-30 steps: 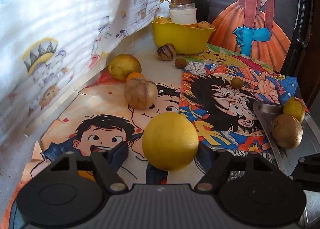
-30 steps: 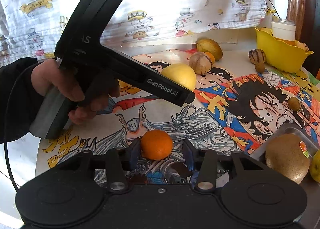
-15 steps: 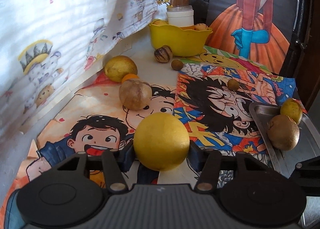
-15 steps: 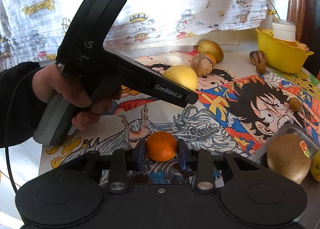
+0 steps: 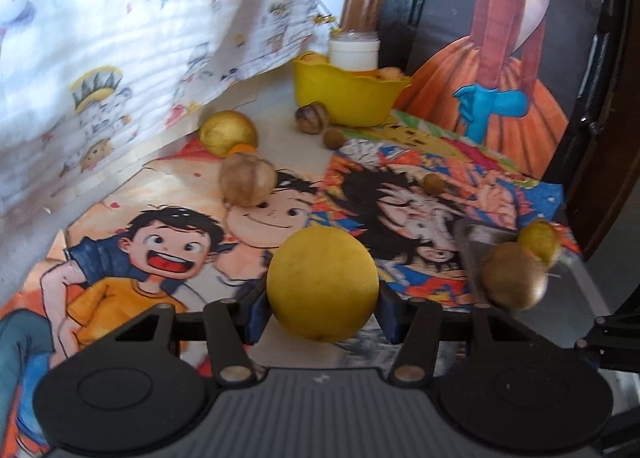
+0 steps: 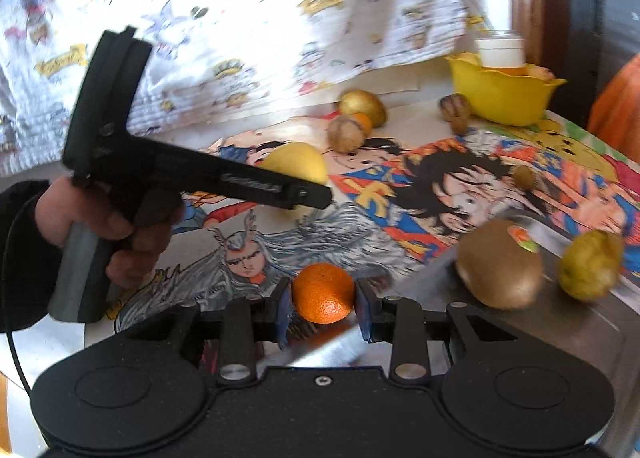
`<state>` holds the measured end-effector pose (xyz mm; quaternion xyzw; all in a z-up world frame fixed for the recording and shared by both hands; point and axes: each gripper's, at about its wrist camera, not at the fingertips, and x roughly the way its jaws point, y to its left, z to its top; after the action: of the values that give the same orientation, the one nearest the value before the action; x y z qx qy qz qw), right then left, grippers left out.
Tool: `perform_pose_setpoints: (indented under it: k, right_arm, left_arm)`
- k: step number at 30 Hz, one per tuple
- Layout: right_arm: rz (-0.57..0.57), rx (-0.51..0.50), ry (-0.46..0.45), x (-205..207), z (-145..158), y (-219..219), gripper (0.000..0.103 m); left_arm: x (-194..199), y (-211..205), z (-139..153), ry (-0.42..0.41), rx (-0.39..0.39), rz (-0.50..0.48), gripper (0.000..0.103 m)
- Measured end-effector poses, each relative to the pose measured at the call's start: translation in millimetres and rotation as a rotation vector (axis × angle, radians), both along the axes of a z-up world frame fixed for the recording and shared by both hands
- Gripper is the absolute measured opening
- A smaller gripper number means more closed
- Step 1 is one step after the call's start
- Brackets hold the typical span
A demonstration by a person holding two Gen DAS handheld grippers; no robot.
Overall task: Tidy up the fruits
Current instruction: 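Carry the lemon with the left tool while the right tool carries the orange to the tray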
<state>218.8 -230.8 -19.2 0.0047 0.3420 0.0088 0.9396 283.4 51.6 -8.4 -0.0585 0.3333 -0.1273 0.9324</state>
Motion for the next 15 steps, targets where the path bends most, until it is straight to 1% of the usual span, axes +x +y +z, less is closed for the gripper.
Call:
perform_pose_setpoints:
  k: [6, 15]
  right_arm:
    - [-0.083, 0.006, -0.041, -33, 9, -23, 0.035]
    - [-0.204, -0.01, -0.094, -77, 17, -64, 0.035]
  left_arm:
    - [-18, -22, 7, -0.01, -0.051, -0.024, 0.058]
    - [-48, -59, 12, -0.026, -0.102, -0.061, 0.058]
